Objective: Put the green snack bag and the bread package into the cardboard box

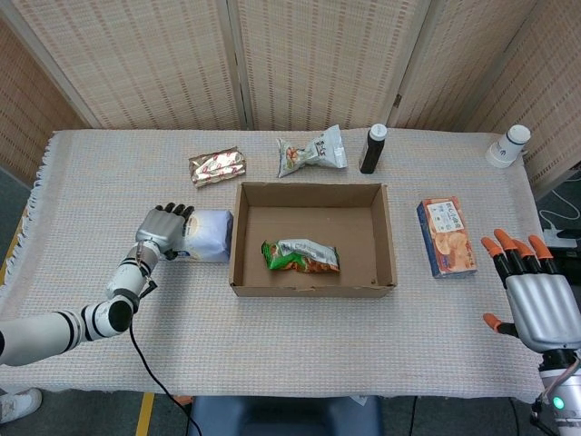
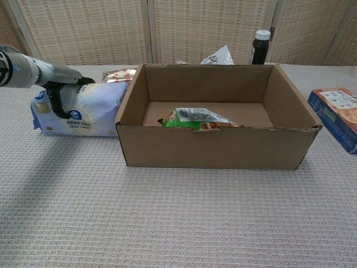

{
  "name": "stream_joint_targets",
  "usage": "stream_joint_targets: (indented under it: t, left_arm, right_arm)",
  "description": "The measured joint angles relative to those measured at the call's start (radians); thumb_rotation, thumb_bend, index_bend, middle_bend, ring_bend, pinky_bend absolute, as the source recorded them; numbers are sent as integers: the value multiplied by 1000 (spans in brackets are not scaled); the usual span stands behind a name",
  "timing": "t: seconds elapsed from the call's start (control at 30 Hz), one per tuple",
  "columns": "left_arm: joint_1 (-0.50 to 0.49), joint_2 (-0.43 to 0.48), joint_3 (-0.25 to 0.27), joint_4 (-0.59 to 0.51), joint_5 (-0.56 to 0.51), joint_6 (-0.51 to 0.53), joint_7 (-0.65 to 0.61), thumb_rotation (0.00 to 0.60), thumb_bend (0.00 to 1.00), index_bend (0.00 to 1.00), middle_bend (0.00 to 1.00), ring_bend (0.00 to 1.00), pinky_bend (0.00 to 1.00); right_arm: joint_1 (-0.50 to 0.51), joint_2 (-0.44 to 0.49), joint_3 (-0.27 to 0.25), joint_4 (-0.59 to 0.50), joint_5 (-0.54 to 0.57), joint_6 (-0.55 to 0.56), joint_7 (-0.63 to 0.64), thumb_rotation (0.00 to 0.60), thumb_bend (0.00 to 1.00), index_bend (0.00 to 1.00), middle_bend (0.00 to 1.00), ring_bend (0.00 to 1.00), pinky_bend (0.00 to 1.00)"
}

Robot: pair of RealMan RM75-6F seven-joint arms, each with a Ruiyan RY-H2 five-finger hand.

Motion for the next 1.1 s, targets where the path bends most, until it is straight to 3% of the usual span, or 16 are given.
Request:
stream_joint_targets:
  t: [0.13,0.23,0.3,0.67,0.93,1.1]
  left_arm:
    - [5,-19,10,11,20,47,10,600,339,251,407,367,555]
    - [16,-32,14,17,51,83,15,600,349,391,547,476,613]
    - [26,-33,15,17,68,93,17,600,354,433,589,507,630]
    - [18,86,-6,-77,114,115,29,600,367,518,678,584,684]
    - [-15,237,-49,-206,158,160,60,600,386,561,723,624,715]
    - [-57,305,-92,-279,128,175,90,600,386,566,729,629,722]
  right_arm:
    - [1,1,0,-1,2,1,1,600,27,95,0,0,0]
    - [1,3,1,-2,2,3,5,600,27,95,0,0,0]
    - [0,4,1,-2,3,3,9,600,27,95,0,0,0]
    - [-1,15,0,-9,-5,2,28,600,27,95,0,0,0]
    - [-6,24,-2,-10,-25,6,47,600,27,95,0,0,0]
    - [-8,29,-4,-10,-37,2,58,600,27,95,0,0,0]
